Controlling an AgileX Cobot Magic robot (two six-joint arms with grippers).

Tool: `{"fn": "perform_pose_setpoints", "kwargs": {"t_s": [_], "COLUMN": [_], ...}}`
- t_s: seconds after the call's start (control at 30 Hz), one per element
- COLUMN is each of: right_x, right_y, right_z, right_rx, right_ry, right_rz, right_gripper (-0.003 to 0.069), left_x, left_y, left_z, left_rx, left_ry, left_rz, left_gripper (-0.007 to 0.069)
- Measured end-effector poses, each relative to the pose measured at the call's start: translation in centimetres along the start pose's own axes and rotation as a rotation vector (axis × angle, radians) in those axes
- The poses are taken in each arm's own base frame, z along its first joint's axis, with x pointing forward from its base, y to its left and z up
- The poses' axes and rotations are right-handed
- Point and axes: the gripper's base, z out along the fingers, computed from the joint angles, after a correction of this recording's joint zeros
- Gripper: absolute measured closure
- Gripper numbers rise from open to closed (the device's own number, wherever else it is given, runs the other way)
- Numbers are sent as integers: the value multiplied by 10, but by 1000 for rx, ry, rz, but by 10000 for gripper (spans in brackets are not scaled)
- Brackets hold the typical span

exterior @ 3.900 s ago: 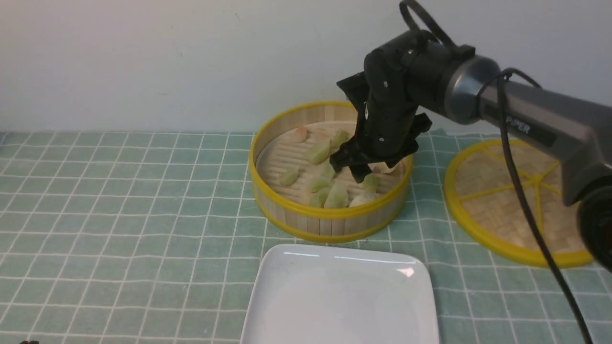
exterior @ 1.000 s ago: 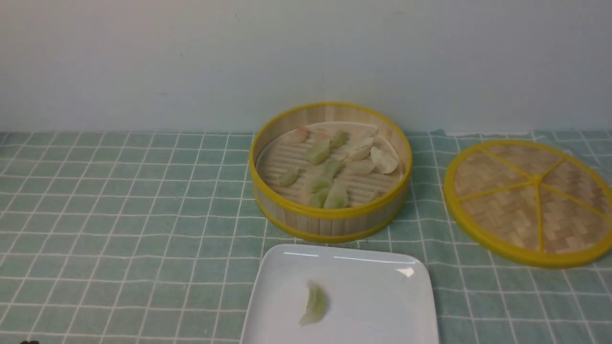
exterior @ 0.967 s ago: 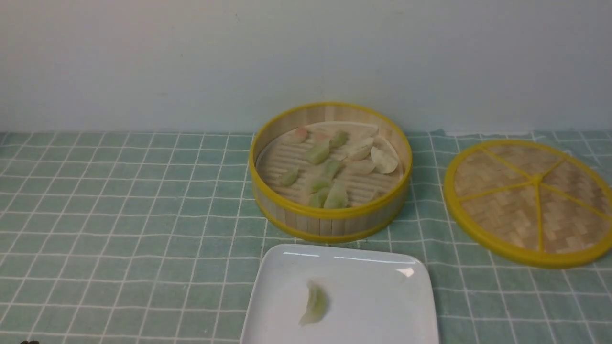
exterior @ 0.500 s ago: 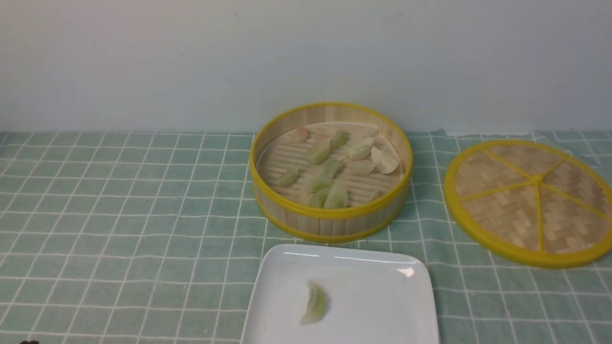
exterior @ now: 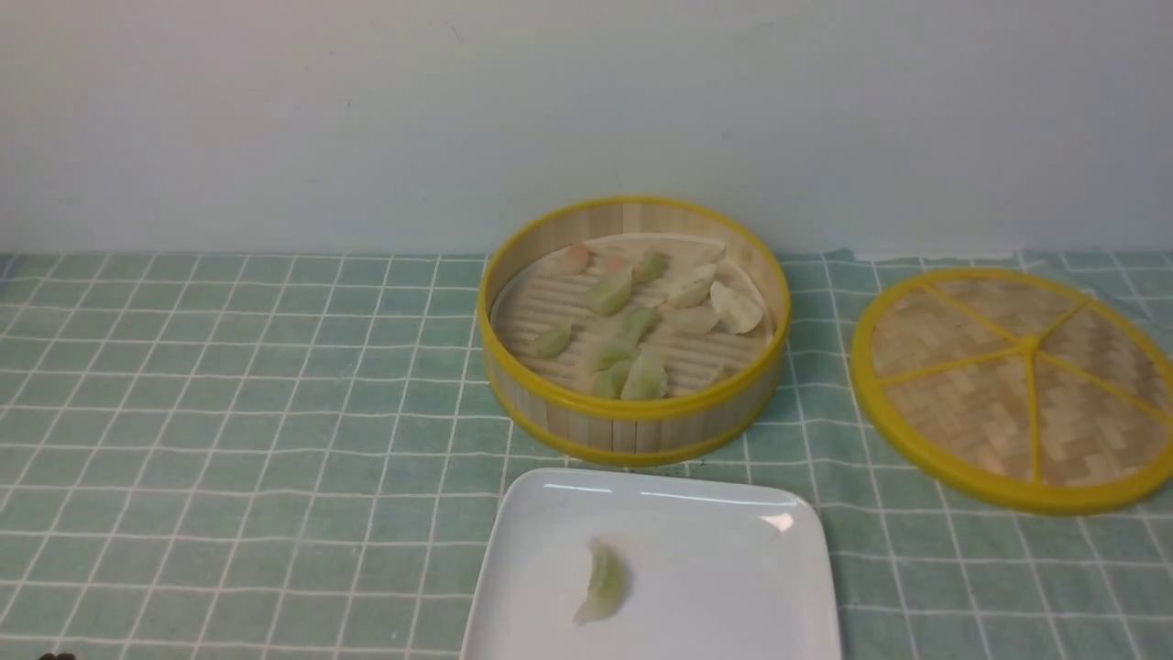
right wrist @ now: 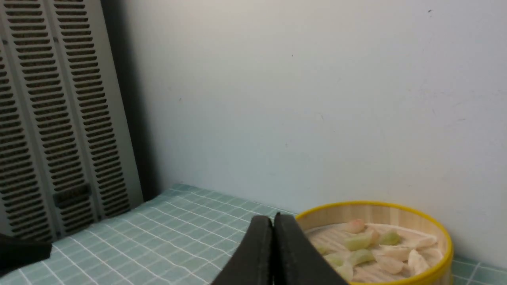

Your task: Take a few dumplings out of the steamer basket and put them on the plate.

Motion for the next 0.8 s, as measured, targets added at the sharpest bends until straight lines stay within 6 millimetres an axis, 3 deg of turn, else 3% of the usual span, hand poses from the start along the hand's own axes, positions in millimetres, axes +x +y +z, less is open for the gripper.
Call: {"fn": "perform_pose_setpoints", "kwargs": {"t_s": [0.13, 0.4, 0.53, 0.8], "right_x": [19, 98, 97, 97], "right_y": [-8, -40, -44, -44], "right_z": [2, -4, -6, -7], "right_rx": [128, 591, 690, 704], "right_ry": [96, 330, 302, 299], "right_rz": [-65, -34, -30, -29], "right_gripper": [673, 673, 673, 673], "left_x": [0, 0, 0, 0], "left_y": [0, 0, 0, 0], "left_z": [0, 0, 0, 0], "left_rx": [0, 0, 0, 0], "left_ry": [0, 0, 0, 0], "left_rz": [0, 0, 0, 0], "left_gripper": [631, 631, 631, 631]}}
